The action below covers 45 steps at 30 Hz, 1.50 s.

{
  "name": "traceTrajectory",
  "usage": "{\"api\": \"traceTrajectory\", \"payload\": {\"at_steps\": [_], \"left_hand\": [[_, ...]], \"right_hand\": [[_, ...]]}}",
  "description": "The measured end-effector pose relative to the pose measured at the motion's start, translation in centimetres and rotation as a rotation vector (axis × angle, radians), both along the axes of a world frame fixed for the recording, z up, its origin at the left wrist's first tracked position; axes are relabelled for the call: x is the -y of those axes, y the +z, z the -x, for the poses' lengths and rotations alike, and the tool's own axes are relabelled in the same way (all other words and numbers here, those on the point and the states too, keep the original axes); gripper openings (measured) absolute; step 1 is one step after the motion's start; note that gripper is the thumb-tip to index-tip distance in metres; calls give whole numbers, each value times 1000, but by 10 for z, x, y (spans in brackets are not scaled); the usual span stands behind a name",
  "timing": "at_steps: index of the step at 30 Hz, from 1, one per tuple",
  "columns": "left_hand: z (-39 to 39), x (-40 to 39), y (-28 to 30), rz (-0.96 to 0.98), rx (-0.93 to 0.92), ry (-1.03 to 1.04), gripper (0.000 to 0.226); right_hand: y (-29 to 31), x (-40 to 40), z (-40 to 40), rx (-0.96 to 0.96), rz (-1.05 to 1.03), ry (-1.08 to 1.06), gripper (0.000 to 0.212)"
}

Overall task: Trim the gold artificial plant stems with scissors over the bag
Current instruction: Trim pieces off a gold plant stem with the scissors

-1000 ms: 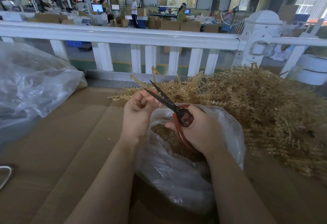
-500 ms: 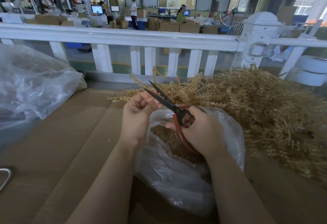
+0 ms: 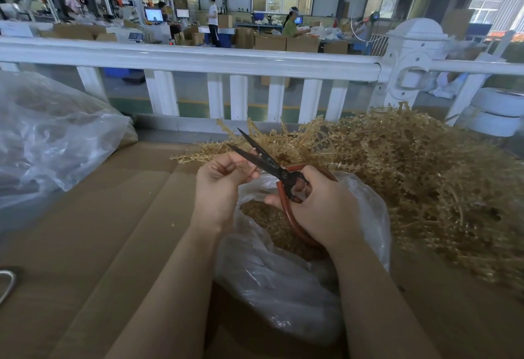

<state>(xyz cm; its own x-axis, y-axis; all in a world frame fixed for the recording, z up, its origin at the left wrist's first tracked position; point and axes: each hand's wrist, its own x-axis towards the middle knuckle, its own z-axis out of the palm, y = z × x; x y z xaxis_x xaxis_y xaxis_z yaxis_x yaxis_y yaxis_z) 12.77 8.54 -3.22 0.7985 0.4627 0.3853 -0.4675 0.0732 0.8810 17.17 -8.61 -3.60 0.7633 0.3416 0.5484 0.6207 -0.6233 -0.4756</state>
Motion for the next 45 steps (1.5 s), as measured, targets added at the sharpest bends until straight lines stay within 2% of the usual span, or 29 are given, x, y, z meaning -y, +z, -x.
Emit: {"api": "traceTrajectory", "payload": {"at_steps": [2,7,12,17,25,30,33,36,40,43,45], "left_hand": [[0,0,1,5,-4,2,25],[1,1,2,21,-5,-36,26],[1,1,3,34,-2,-67,24],[2,1,5,27,-7,-35,18],[3,6,6,-158,14,42,26],[3,6,6,-149,19,21,14],[4,6,6,-122,22,7,8],[3,4,5,-113,1,-4,16],[1,3,1,-5,-99,-54,22],[0,6,0,61,-184,-150,2],[-1,9,-1,54,-204,-210,10]], "right_hand": [[0,0,0,-10,14,-12,61],[-1,-1,0,-13,16,-15,54],[-1,-1,-2,-18,17,-24,68],[-1,-1,-2,-39,38,-24,67],[1,1,-2,-10,37,-23,59],[-1,0,-1,33,-6,-19,54],[-3,0,-3,62,-6,-24,61],[-4,0,-3,68,-6,-23,59],[-6,-2,-4,-35,-95,36,44],[-8,-6,-6,-227,-289,116,48],[-7,-9,-9,-309,-376,154,50]]}}
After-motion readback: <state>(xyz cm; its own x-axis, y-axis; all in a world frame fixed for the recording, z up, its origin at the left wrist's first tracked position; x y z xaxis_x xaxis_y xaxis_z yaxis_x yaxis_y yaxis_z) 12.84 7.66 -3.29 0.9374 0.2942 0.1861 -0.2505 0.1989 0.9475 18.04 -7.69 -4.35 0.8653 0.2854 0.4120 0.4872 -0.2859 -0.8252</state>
